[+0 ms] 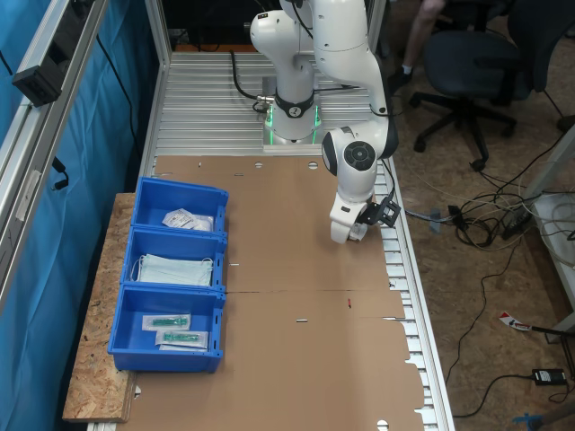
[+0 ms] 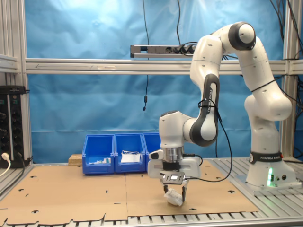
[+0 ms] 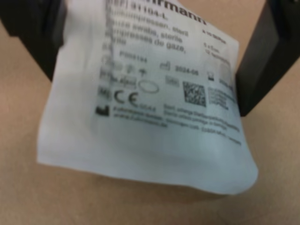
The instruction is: Pick and place sorting task of medical equipment.
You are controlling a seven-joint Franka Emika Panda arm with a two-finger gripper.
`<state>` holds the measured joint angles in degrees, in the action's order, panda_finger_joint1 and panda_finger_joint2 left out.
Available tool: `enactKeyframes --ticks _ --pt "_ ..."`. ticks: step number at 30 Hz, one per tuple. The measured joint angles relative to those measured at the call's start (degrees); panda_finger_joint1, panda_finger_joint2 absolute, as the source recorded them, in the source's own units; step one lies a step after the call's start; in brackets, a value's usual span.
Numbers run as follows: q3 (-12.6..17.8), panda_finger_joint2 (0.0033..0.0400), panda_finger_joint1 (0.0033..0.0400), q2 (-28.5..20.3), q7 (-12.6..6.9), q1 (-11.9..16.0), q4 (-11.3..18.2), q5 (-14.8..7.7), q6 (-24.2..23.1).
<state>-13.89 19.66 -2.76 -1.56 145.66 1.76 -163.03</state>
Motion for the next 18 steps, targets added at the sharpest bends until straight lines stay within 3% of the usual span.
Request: enactKeyframes --ticks 1,2,5,6,11,12,17,18 --pt "0.0 0.04 0.04 0.0 0.0 0.0 0.0 0.0 0.0" --pt "0.0 0.0274 0.0274 0.0 0.0 0.0 0.0 0.0 0.0" --pt "0.0 0.0274 0.0274 0.0 0.0 0.0 0.0 0.0 0.0" --pt "0.0 0.0192 0.0192 0.0 0.0 0.0 0.0 0.0 0.0" --pt "0.0 0.0192 0.0192 0.0 0.0 0.0 0.0 0.0 0.0" --pt "0.0 0.0096 0.0096 0.0 0.0 0.0 0.0 0.0 0.0" --pt "-0.1 0.0096 0.0096 -0.1 0.0 0.0 0.0 0.0 0.0" --pt "-0.1 0.0057 0.0057 -0.1 0.0 0.0 0.0 0.0 0.0"
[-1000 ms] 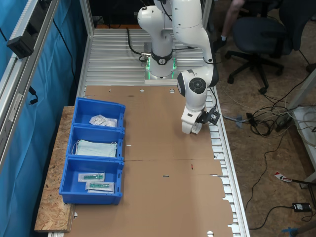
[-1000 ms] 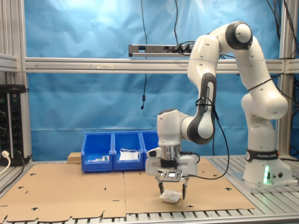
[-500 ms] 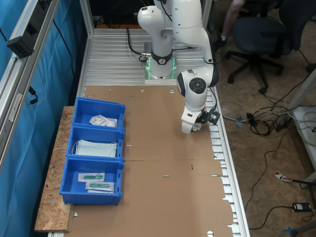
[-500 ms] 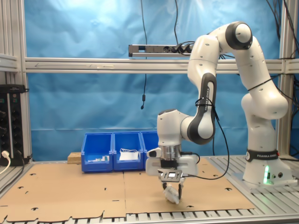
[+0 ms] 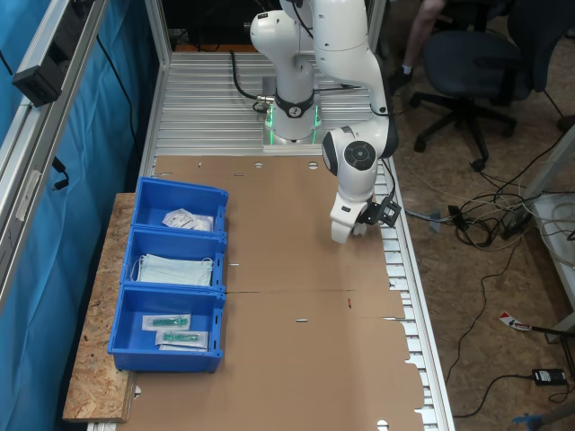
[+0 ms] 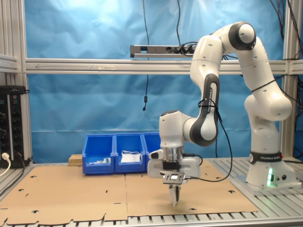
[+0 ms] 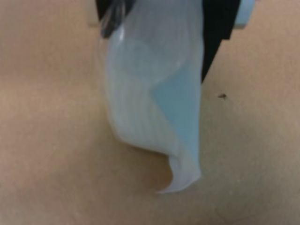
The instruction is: Pick and place sorting task of medical equipment.
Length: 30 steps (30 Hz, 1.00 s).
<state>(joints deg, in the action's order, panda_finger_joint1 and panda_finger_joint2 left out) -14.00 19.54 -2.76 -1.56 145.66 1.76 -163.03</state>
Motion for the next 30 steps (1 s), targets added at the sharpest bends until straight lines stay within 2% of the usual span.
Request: enactKeyframes --ticks 14,22,27,30 --pt "0.0 0.0057 0.0057 -4.7 0.0 0.0 0.0 0.0 0.0" --pt "0.0 0.0057 0.0057 -11.0 0.0 0.0 0.0 0.0 0.6" --pt "0.0 0.0058 0.0058 -17.2 -0.4 0.3 0.1 0.0 3.4" --pt "0.0 0.0058 0.0058 -20.6 -1.33 0.8 0.1 0.0 5.4"
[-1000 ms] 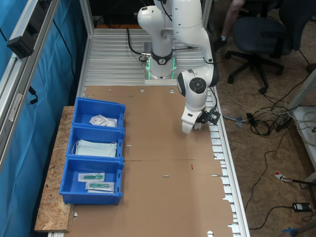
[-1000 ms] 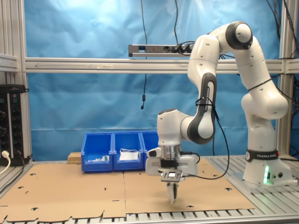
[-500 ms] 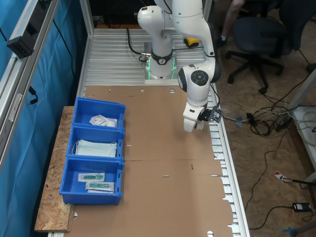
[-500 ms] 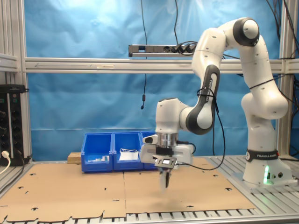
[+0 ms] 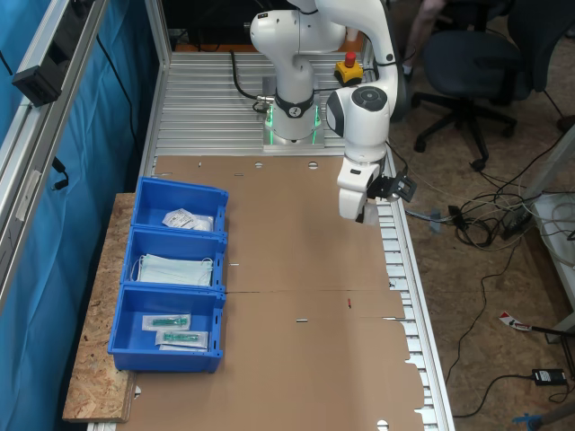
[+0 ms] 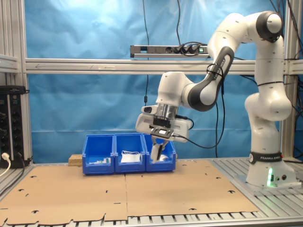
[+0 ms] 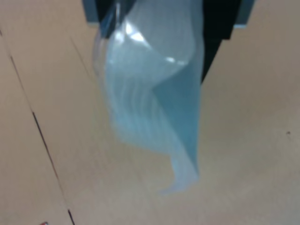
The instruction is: Pick and place sorting task of medical equipment.
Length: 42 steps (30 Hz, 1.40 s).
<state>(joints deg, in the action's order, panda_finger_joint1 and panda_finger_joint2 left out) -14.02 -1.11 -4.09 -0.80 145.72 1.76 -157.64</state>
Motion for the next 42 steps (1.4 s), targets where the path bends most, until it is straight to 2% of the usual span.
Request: enactKeyframes --ticks 7,15,21,22,31,32,40,41,42 --pt "0.4 0.0058 0.0058 -7.5 -4.04 2.4 0.0 0.0 5.9" --pt "3.1 0.0058 0.0058 -13.1 -11.41 6.7 0.0 0.0 12.4" --pt "6.6 0.0058 0.0058 -15.0 -18.94 10.4 0.0 0.0 16.0" --pt "8.0 0.0058 0.0058 -15.3 -21.74 11.6 0.0 0.0 17.0" --pt "14.2 0.0058 0.0058 -15.5 -34.58 16.7 0.0 0.0 20.0" --pt "14.2 0.0058 0.0058 -15.5 -34.58 16.7 0.0 0.0 20.0" --pt "18.1 0.0058 0.0058 -15.5 -43.34 19.4 0.0 0.0 21.6" --pt "18.9 0.0058 0.0058 -15.5 -45.17 19.9 0.0 0.0 21.8" --pt "19.2 0.0058 0.0058 -15.5 -46.03 20.1 0.0 0.0 21.9"
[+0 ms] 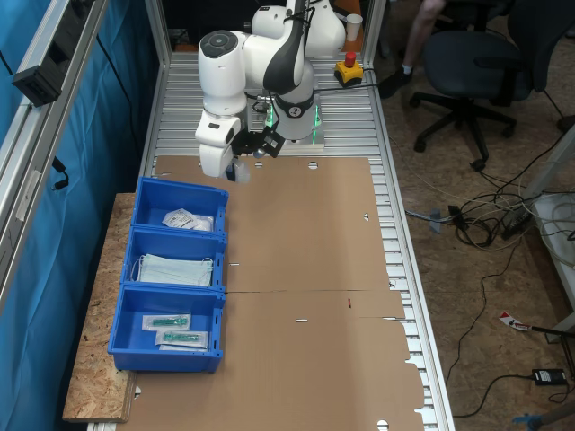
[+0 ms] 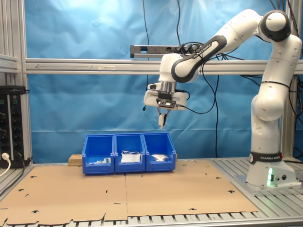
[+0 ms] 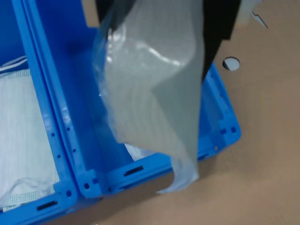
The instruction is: Pick and place sorting task of medical equipment.
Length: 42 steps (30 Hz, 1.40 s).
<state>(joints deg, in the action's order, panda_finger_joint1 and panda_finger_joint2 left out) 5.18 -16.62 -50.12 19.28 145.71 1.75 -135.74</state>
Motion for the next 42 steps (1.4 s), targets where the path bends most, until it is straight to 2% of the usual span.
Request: enactKeyframes --ticks 10,19,31,42 --pt "2.7 0.0059 0.0059 1.2 -7.07 1.5 -0.4 0.0 0.8" --pt "4.2 0.0059 0.0059 3.3 -11.49 2.3 -2.4 0.0 1.2" --pt "6.3 0.0059 0.0059 7.1 -15.79 2.5 -6.0 0.0 1.2" --pt "8.0 0.0059 0.0059 8.9 -17.94 2.5 -7.1 0.0 1.2"
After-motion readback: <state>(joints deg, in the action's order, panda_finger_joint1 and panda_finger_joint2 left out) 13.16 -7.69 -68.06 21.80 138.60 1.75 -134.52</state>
